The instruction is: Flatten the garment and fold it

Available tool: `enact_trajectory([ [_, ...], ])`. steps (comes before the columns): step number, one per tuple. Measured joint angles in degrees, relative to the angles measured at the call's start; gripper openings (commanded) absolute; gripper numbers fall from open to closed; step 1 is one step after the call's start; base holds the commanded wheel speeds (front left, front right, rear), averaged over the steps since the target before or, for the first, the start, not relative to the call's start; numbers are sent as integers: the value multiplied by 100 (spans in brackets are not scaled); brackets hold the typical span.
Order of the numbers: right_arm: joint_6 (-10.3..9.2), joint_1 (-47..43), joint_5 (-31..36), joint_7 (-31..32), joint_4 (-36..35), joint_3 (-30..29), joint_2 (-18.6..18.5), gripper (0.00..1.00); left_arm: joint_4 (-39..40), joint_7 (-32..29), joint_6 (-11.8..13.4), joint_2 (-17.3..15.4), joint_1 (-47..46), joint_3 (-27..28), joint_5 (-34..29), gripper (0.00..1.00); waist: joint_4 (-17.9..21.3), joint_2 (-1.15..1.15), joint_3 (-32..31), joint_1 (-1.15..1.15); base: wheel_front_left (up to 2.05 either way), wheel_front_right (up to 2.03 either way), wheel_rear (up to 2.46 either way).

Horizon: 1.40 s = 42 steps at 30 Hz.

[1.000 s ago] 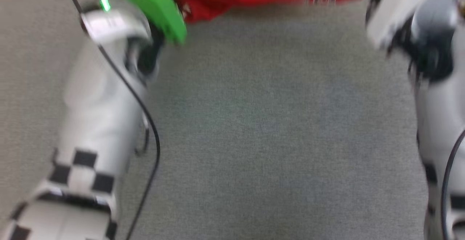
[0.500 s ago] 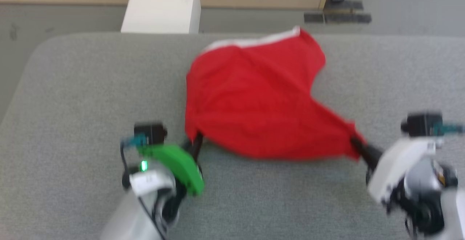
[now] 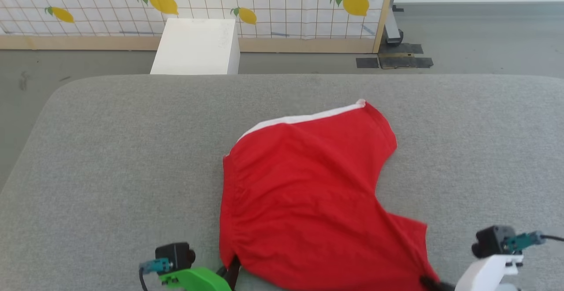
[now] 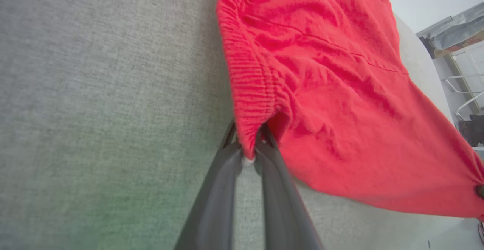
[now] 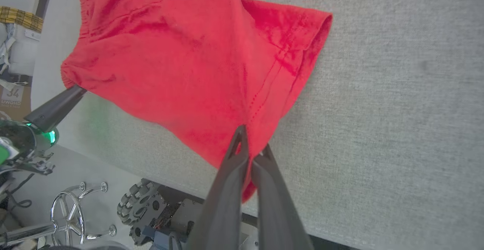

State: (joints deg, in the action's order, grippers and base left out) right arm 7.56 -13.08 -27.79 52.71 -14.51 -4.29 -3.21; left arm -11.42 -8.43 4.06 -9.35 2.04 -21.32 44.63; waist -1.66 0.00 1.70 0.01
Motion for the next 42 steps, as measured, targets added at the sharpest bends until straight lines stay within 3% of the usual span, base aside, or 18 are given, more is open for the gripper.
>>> enact_trajectory([
  [5, 0, -333, -74, 617, -289, 11, 11, 0, 492, -245, 223, -121, 254, -1, 27, 0, -22, 0, 2, 0, 0, 0, 0],
  [8, 0, -336, -98, 687, -456, -44, 18, 0, 739, -309, 287, -154, 293, 53, 81, 0, -11, 0, 12, 0, 0, 0, 0],
  [14, 0, 437, -56, 668, -388, -97, 20, 0, 1040, -368, 305, -94, 154, 254, 399, 0, 44, 0, 124, 0, 0, 0, 0],
  [28, 0, 3306, 501, 515, 1118, 24, -98, 0, 336, -207, 224, 231, -1722, 593, 488, 0, -10, 0, 951, -1, 0, 0, 0],
  [42, 0, 5653, 1188, -269, 2963, 515, -332, 0, -680, 278, 0, 448, -3108, 739, 624, 0, -243, 0, 2124, -1, 0, 0, 0],
])
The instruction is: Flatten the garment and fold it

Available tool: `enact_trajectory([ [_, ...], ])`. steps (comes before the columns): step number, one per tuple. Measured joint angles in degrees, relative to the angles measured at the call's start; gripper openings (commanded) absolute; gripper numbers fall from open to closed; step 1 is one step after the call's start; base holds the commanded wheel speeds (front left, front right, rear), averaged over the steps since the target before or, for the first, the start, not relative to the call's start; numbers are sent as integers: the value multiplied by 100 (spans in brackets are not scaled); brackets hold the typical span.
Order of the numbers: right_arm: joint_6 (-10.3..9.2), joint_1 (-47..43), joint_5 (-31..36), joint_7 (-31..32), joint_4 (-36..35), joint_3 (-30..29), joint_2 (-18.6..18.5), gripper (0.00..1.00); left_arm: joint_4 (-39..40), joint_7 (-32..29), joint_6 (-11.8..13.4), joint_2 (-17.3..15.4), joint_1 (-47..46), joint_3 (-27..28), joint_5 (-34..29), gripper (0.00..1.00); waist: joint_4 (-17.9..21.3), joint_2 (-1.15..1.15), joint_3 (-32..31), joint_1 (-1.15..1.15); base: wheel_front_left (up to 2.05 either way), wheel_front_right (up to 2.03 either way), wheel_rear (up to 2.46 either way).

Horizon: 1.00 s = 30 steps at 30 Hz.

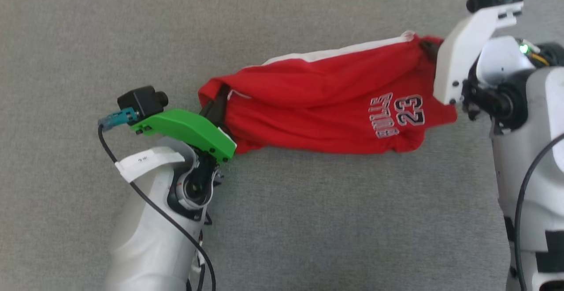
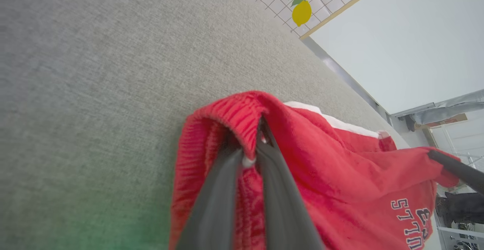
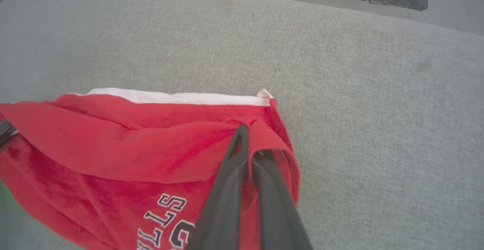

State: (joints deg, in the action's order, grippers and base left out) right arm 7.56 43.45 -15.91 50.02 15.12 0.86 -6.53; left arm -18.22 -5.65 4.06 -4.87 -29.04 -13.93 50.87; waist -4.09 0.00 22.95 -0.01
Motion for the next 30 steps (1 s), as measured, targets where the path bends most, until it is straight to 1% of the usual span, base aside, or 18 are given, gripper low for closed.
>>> enact_trajectory([
  [6, 0, 601, 224, -450, 688, 212, 2, 0, -272, 157, -98, 86, -308, -14, 63, 0, -166, 0, 294, 0, 0, 0, 0],
  [11, 0, 764, 447, -622, 1294, 335, -26, 0, -444, 226, -131, 125, -427, -68, 73, 0, -287, 0, 381, 0, 0, 0, 0],
  [14, 0, 767, 536, -686, 1581, 349, -48, 0, -581, 183, -90, 126, -468, -113, 89, 0, -304, 0, 349, 0, 0, 0, 0],
  [15, 0, 771, 549, -728, 1655, 343, -54, 0, -635, 122, -68, 126, -476, -120, 103, 18, -306, 0, 331, 0, 0, 0, 0],
  [16, 0, 777, 561, -742, 1718, 328, -53, 18, -671, 74, -35, 125, -482, -132, 107, 44, -306, 0, 313, 0, 0, 0, 0],
  [17, 0, 784, 577, -765, 1788, 314, -51, 100, -711, 47, 0, 126, -489, -132, 109, 100, -303, 0, 288, 0, 0, 0, 0],
  [19, 0, 787, 614, -806, 1885, 268, -47, 100, -765, -58, 59, 123, -493, -146, 114, 100, -296, 0, 232, 0, 0, 0, 0],
  [23, 0, 790, 599, -1049, 2015, 129, -4, 100, -814, -114, 89, 148, -486, -152, 153, 100, -270, 0, 70, 0, 0, 0, 0],
  [27, 0, 781, 438, -1338, 2057, 35, 54, 100, -832, -112, 134, 113, -386, -123, 166, 100, -243, 0, -144, 0, 0, 0, 0],
  [30, 0, 709, 267, -1535, 2046, -55, 55, 100, -805, -134, 165, 23, -199, -138, 158, 100, -232, 0, -346, 0, 0, 0, 0],
])
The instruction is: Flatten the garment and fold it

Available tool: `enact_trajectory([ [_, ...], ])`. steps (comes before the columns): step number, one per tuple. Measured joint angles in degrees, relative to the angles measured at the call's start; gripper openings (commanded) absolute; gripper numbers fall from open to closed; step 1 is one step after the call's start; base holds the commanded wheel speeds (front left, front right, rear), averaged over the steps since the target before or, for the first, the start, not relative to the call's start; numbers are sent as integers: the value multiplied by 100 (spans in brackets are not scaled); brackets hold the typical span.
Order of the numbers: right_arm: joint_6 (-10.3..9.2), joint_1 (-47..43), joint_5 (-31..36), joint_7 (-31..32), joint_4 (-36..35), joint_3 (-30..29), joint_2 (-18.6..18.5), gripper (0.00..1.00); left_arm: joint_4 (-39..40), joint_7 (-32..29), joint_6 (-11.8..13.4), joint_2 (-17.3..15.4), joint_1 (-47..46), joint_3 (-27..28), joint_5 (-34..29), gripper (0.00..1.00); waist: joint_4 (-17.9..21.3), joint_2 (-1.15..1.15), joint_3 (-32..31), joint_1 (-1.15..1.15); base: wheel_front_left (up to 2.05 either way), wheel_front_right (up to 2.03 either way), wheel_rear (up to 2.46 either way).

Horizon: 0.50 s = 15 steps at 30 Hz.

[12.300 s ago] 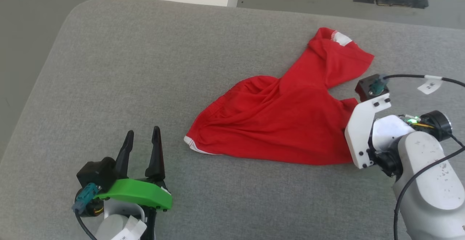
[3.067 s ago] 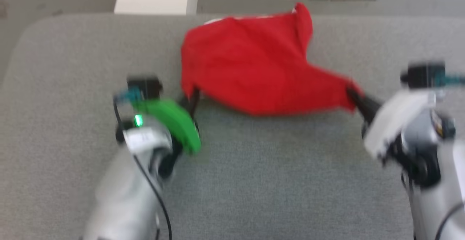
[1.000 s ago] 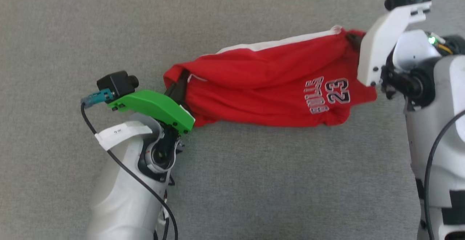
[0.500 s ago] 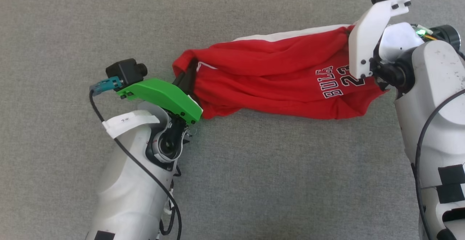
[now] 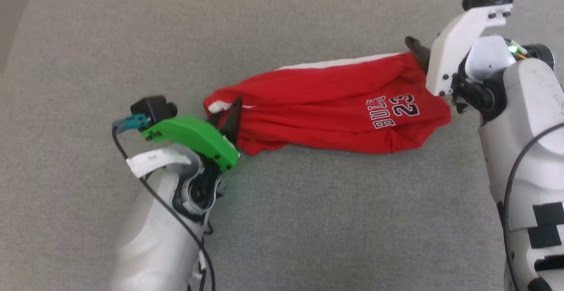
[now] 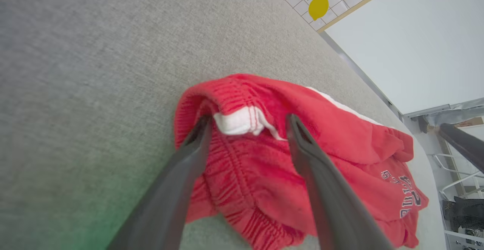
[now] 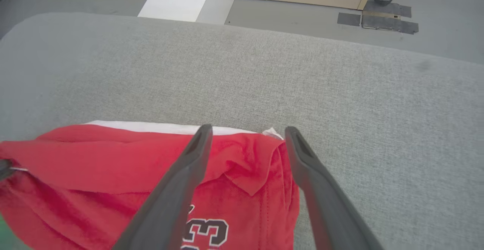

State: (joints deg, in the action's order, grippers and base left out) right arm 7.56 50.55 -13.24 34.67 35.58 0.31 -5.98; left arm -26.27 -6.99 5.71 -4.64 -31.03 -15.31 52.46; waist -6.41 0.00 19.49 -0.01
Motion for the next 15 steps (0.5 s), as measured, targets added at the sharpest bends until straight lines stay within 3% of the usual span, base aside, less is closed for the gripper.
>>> enact_trajectory([
  [8, 0, -712, -445, -489, -447, -191, -119, 100, 333, -20, 99, -367, 612, -176, -211, 100, 2, 0, -635, 1, 0, 0, 0],
  [15, 0, -1699, -758, -987, -1377, -266, -246, 100, 1156, 929, 80, -889, 1385, -482, -1135, 100, 53, 0, -1094, 1, 0, 0, 0],
])
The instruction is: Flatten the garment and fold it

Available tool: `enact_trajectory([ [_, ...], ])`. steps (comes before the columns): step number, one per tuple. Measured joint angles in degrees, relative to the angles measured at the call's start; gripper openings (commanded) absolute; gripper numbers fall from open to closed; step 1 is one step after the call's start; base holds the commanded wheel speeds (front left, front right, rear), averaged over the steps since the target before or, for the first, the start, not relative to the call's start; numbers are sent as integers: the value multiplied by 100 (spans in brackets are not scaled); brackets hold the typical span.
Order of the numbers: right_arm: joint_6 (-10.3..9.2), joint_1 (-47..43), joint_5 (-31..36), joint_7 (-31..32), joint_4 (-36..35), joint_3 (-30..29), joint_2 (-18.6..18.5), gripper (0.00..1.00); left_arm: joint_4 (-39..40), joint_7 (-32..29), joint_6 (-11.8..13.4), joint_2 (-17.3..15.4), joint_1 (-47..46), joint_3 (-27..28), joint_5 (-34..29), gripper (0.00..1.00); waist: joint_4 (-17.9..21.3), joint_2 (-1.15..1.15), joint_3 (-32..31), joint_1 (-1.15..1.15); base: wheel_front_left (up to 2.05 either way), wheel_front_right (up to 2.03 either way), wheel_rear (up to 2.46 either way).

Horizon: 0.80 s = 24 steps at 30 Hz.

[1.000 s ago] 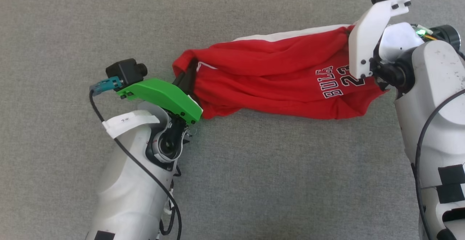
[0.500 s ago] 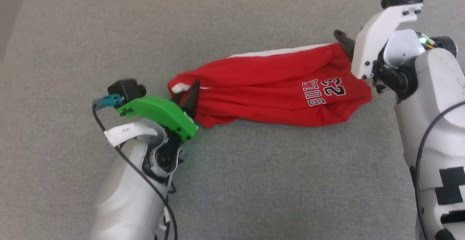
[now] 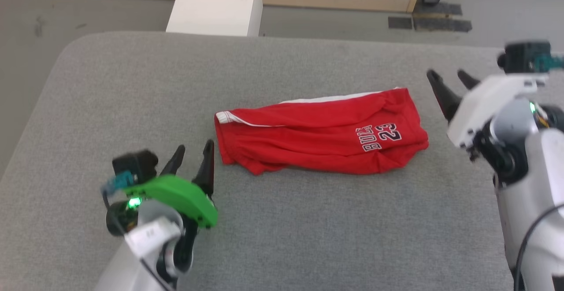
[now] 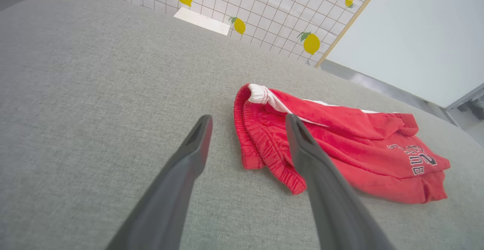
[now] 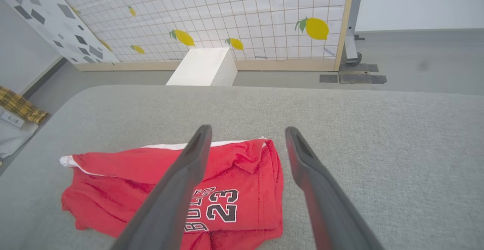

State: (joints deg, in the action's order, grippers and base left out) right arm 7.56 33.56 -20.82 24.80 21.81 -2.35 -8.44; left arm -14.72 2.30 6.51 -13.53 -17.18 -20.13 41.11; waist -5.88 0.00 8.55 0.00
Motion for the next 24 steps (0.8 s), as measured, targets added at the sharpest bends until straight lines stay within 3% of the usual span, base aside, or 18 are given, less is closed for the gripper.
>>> enact_trajectory([
  [4, 0, -621, -83, -40, -455, -135, -22, 100, 196, 222, 14, -94, 347, -241, -335, 100, 46, 0, -164, 0, 0, 0, 0],
  [8, 0, -943, -96, 14, -837, -232, 12, 100, 174, -185, 182, -91, 342, -447, -416, 100, 121, 0, -195, 0, 0, 0, 0],
  [18, 0, -1159, -94, 211, -1506, -313, 227, 100, -638, -2939, 755, -116, -1115, -931, -449, 100, 274, 0, 36, 0, 0, 0, 0],
  [24, 0, -1165, -94, 249, -1685, -315, 282, 100, -1114, -3919, 869, -178, -1741, -1118, -487, 100, 450, 0, 210, 0, 0, 0, 0],
])
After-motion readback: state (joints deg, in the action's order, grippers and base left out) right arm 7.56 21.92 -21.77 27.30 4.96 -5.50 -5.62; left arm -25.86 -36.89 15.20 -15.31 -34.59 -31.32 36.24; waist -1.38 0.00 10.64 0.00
